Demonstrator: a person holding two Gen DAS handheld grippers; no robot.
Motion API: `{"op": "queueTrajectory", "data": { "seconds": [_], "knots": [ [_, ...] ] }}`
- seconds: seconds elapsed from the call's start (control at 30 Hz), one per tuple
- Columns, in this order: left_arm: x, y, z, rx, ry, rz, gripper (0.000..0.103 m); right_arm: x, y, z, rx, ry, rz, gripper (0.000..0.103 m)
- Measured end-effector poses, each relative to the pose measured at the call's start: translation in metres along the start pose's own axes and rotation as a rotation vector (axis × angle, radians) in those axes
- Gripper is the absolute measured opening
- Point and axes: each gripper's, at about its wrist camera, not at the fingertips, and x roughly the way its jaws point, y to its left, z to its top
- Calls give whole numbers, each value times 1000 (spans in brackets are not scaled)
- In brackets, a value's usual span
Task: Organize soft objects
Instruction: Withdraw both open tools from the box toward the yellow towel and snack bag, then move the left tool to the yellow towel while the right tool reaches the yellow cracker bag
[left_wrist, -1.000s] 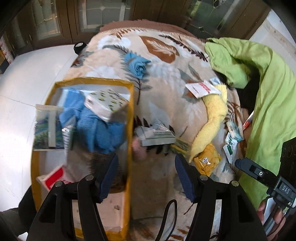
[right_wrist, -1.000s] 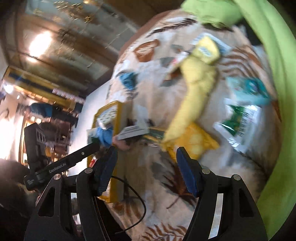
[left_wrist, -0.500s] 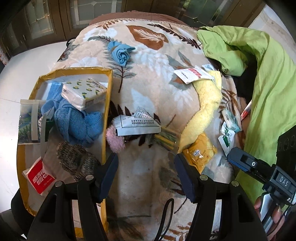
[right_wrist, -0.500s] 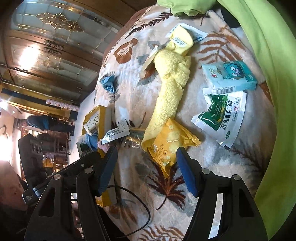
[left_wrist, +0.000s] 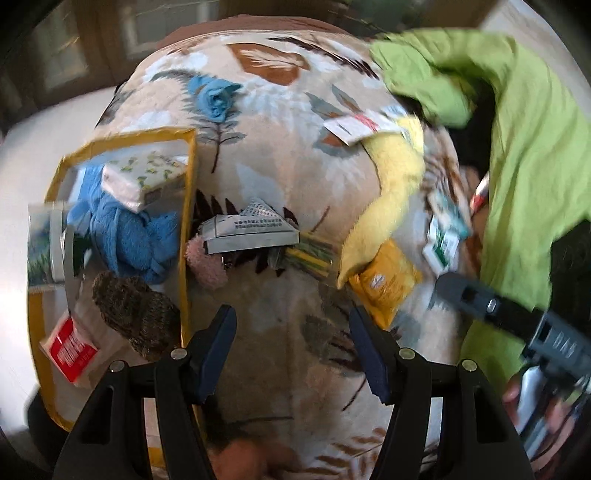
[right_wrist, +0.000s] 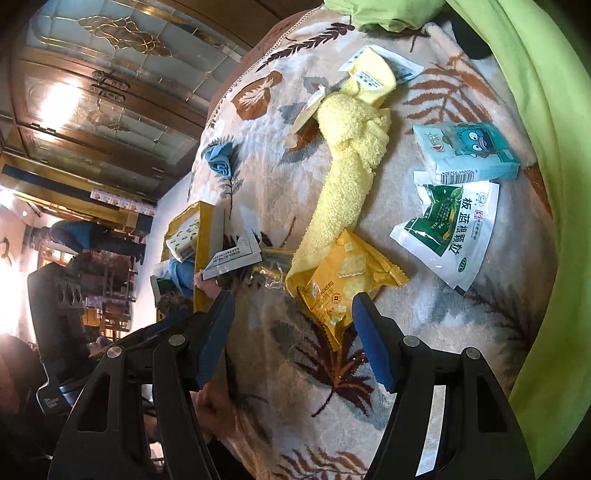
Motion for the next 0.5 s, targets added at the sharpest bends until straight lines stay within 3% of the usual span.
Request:
{"op": "queueTrajectory", "data": {
  "seconds": [0.17,0.27,0.37,0.5],
  "knots": [
    [7,-17,-16,220,36,86,64,1,-1,-2,6,6,12,67],
    [9,-6,-21,229,61,96,64,5,-2,-4,10,21,24,67],
    [11,9,-25,202,101,56,64,8,-1,-7,10,32,30,67],
    [11,13,-34,261,148,51,64,7,1,-8,9,32,41,67]
  ]
}}
